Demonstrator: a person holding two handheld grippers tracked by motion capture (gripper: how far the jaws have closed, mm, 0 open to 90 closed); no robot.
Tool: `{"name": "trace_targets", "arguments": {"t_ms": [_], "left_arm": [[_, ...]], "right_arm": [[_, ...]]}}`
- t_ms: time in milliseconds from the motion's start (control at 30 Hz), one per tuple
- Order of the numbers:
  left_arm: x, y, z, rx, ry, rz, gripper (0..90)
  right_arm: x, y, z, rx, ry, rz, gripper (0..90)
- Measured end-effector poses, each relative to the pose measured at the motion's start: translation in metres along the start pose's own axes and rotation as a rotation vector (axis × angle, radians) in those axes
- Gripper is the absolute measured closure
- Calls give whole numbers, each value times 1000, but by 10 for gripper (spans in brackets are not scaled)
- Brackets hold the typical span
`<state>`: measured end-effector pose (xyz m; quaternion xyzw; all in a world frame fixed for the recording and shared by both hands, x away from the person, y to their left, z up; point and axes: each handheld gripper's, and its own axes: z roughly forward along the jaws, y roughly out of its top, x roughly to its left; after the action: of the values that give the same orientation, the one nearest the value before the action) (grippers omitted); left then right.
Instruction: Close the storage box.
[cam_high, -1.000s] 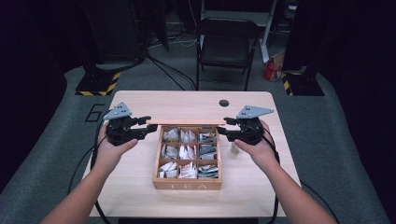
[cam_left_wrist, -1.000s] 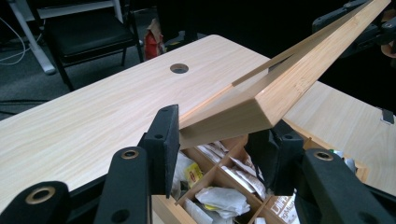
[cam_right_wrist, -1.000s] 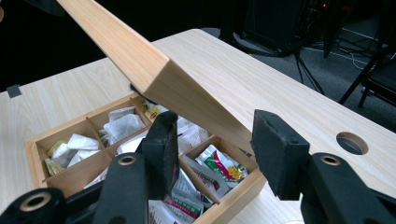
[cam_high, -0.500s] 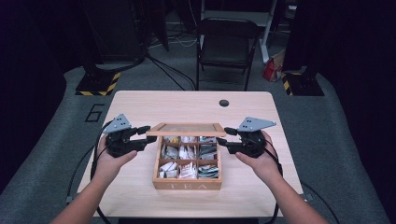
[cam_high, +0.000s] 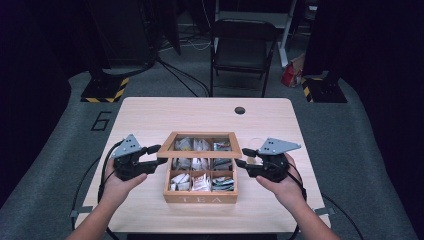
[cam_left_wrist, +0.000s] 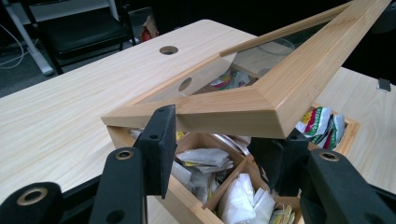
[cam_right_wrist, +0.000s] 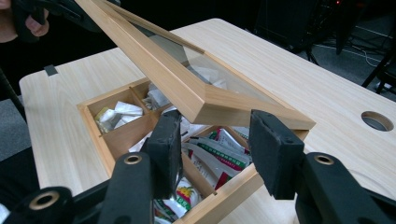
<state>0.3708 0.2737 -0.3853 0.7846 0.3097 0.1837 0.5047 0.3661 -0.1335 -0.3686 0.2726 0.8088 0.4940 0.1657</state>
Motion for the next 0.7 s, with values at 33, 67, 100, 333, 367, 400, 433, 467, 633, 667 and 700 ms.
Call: {"name": "trace_targets", "arguments": {"t_ms": [33,67,100,333,367,400,433,467,633,667,700], "left_arm": [[-1,-1,0,-1,0,0,509],[-1,-3,0,-3,1,2,508],[-2,-5,0,-6,1,-1,506],[-5,-12,0,3,0,2,500],[-5,-13,0,5,1,2,499],[-6,-14,1,4,1,1,498],[-6,-15,0,9,3,6,497],[-6,-15,0,9,3,6,497],[-10,-22,0,19,4,15,497],[-10,-23,0,18,3,17,497],[-10,-24,0,22,-4,18,497]], "right_arm": [[1,-1,-1,0,4,2,540],[1,-2,-2,-3,2,-2,551],[3,-2,-4,-4,2,-7,565],[10,-8,-6,6,7,-42,632],[10,-9,-6,9,3,-42,643],[10,-11,-6,8,2,-41,650],[10,-12,-5,8,4,-39,652],[10,-12,-5,8,4,-39,652],[15,-22,-5,-5,0,-20,654],[15,-23,-4,-9,2,-27,653],[16,-25,-4,-12,0,-20,653]]}}
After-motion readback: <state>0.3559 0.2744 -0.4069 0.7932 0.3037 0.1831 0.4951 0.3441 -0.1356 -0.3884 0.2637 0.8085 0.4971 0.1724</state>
